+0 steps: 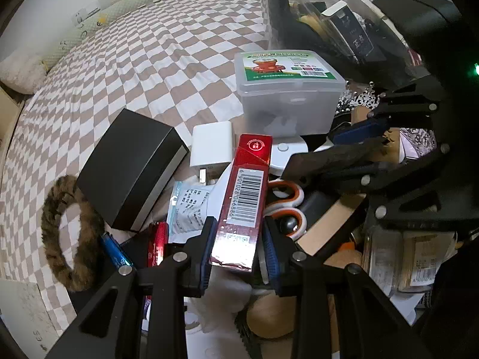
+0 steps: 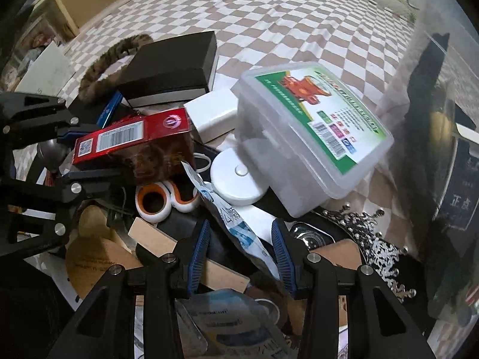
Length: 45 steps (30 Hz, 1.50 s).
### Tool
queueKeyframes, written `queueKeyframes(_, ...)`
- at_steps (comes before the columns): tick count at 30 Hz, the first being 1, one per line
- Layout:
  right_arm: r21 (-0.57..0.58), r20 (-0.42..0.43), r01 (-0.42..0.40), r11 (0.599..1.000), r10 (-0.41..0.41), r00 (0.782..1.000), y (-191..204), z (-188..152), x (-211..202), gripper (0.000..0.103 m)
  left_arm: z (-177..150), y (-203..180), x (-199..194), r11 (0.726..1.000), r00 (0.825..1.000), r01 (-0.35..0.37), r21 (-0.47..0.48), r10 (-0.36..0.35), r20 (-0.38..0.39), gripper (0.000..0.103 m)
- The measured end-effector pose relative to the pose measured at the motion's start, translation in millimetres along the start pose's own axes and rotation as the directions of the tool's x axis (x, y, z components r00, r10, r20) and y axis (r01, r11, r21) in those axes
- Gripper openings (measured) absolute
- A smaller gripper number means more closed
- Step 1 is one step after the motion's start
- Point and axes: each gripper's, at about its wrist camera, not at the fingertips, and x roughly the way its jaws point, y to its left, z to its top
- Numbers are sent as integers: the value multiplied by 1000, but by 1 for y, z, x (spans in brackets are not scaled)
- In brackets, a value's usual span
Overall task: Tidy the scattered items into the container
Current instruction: 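Grasp the red box with the left gripper while the right gripper grasps the blue-white packet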
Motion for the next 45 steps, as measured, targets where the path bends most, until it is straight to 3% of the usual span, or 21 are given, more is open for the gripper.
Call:
queueKeyframes(3, -9, -14, 11, 1000, -11, 1000, 2, -1, 5, 42, 3, -3, 2, 1000, 1000, -10, 8, 10, -4, 31)
queueKeyframes(5, -9, -16, 7, 1000, -7, 1000, 2, -1, 4, 28, 6, -5, 4, 1000, 1000, -15, 12, 15, -8, 31)
queueKeyframes(17, 94, -11, -46, 995, 47, 999, -11, -2, -16, 16, 14, -14, 16, 998, 997, -58, 22, 58, -41, 37)
queueKeyframes(20, 121, -7, -48, 992, 50, 999, -15, -2, -19, 15, 16, -12, 16, 998, 996, -67, 4, 67, -58, 37)
queueKeyframes(27, 155, 5, -49, 987, 49, 999, -20, -4, -27, 14, 20, -3, 5, 998, 998, -48, -42, 46, -46, 23)
queueKeyframes(45, 202, 40, -88, 975, 82, 996, -4, 3, -48, 14, 17, 10, -26, 991, 997, -74, -108, 75, 6, 22)
